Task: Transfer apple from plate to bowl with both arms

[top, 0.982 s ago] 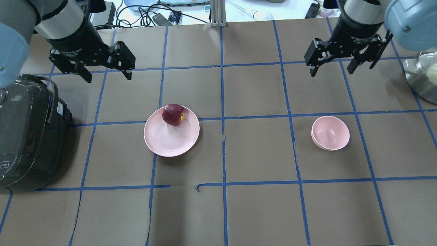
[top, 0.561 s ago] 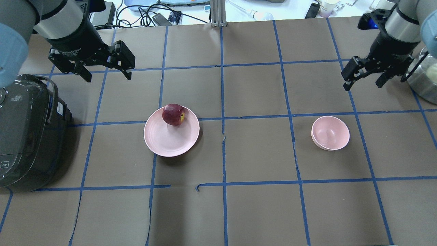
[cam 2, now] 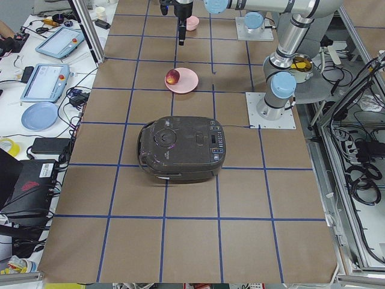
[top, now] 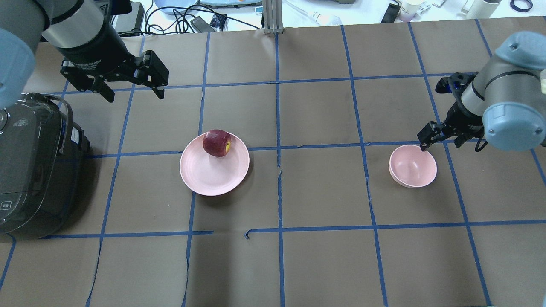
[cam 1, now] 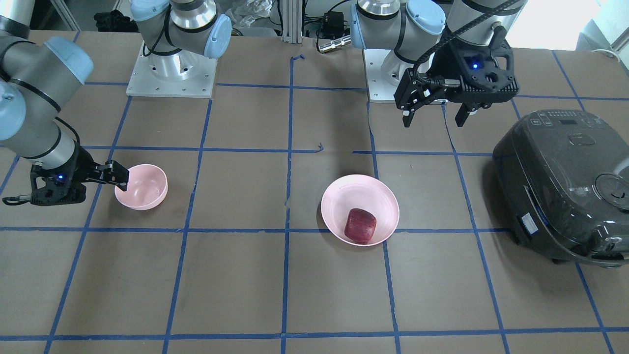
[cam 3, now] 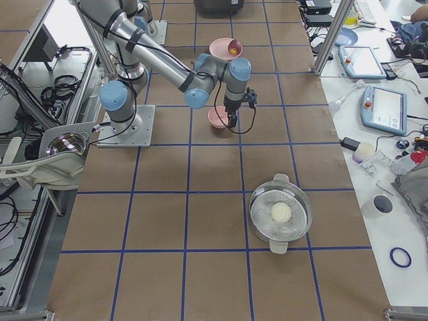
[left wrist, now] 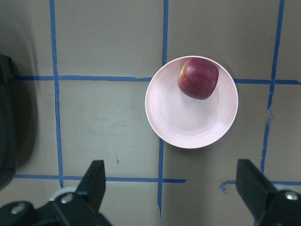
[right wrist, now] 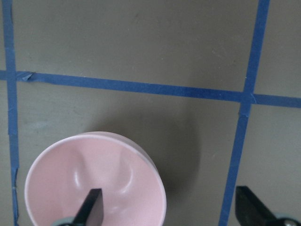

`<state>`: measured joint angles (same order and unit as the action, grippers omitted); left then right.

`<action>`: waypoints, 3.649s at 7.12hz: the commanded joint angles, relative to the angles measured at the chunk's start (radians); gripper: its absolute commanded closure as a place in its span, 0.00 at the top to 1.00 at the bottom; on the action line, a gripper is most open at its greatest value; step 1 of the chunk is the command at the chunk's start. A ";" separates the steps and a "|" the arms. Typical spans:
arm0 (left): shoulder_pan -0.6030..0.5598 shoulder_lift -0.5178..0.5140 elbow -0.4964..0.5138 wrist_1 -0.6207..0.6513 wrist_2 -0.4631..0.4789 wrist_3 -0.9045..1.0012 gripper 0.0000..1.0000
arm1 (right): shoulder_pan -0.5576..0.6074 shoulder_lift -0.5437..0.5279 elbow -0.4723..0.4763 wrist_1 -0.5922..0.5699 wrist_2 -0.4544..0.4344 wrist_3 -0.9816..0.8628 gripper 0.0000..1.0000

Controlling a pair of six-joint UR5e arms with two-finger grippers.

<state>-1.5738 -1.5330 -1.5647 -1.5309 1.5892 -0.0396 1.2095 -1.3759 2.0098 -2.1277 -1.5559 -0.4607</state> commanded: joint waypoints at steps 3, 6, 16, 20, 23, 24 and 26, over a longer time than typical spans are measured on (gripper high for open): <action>0.000 -0.001 0.000 0.000 0.000 0.001 1.00 | -0.001 0.067 0.044 -0.058 -0.003 0.008 0.30; 0.000 -0.001 0.000 0.000 0.000 0.000 1.00 | 0.004 0.055 0.043 -0.031 -0.004 0.000 0.00; 0.001 0.002 -0.001 0.000 0.000 0.001 1.00 | 0.292 0.058 0.027 0.020 0.315 0.200 0.00; 0.003 0.002 0.000 0.000 0.000 0.001 1.00 | 0.292 0.110 0.038 -0.032 0.283 0.204 0.00; 0.008 0.002 0.003 0.002 0.000 0.001 1.00 | 0.303 0.083 0.012 -0.034 0.260 0.408 1.00; 0.009 -0.007 0.011 0.002 0.003 0.006 1.00 | 0.332 0.057 -0.020 -0.006 0.243 0.418 1.00; 0.006 -0.039 -0.009 0.044 -0.002 -0.005 1.00 | 0.337 -0.020 -0.132 0.197 0.174 0.415 1.00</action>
<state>-1.5656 -1.5516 -1.5630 -1.5158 1.5901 -0.0361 1.5420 -1.3505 1.9474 -2.0501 -1.3412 -0.0506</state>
